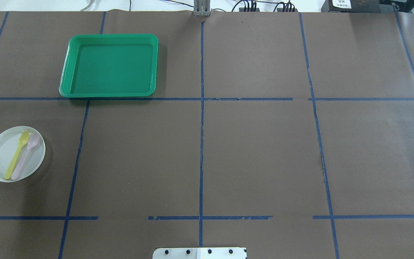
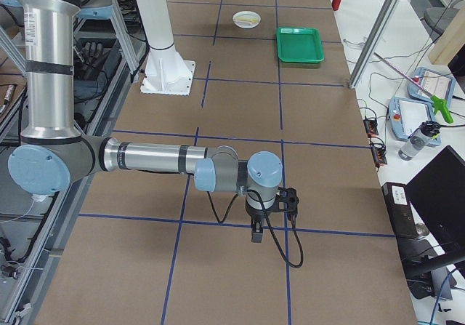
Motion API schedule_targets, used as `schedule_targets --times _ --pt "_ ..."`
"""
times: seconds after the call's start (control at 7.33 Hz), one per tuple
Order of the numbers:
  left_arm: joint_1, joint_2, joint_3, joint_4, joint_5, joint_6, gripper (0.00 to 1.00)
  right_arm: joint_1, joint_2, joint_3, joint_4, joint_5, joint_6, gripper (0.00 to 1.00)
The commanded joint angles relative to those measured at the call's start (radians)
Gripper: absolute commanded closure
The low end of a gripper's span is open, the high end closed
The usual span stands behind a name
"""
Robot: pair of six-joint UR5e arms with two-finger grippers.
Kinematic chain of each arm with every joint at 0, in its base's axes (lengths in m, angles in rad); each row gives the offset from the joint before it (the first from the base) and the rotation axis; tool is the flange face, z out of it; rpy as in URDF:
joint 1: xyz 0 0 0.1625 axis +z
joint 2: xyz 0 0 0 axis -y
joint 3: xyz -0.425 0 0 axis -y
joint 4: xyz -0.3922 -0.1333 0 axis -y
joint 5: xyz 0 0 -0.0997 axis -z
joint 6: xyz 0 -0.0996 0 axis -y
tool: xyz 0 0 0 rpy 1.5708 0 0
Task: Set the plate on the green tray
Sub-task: 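Reach the left gripper down to the rim of the white plate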
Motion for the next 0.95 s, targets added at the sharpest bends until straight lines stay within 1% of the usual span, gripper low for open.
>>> schedule_targets --times 0.0,0.27,0.41,0.55,0.82 --pt "0.139 -0.005 0.060 -0.163 0.116 -0.217 0.00 0.000 0.000 0.000 0.000 0.000 0.000 0.00" --pt "0.167 -0.030 0.076 -0.173 0.118 -0.225 0.00 0.000 0.000 0.000 0.000 0.002 0.000 0.00" --pt "0.171 -0.032 0.077 -0.173 0.118 -0.225 0.02 0.000 0.000 0.000 0.000 0.000 0.000 0.00" --pt "0.184 -0.032 0.075 -0.173 0.117 -0.225 0.10 0.000 0.000 0.000 0.000 0.000 0.000 0.00" --pt "0.202 -0.033 0.075 -0.171 0.109 -0.225 0.23 0.000 0.000 0.000 0.000 0.002 0.000 0.00"
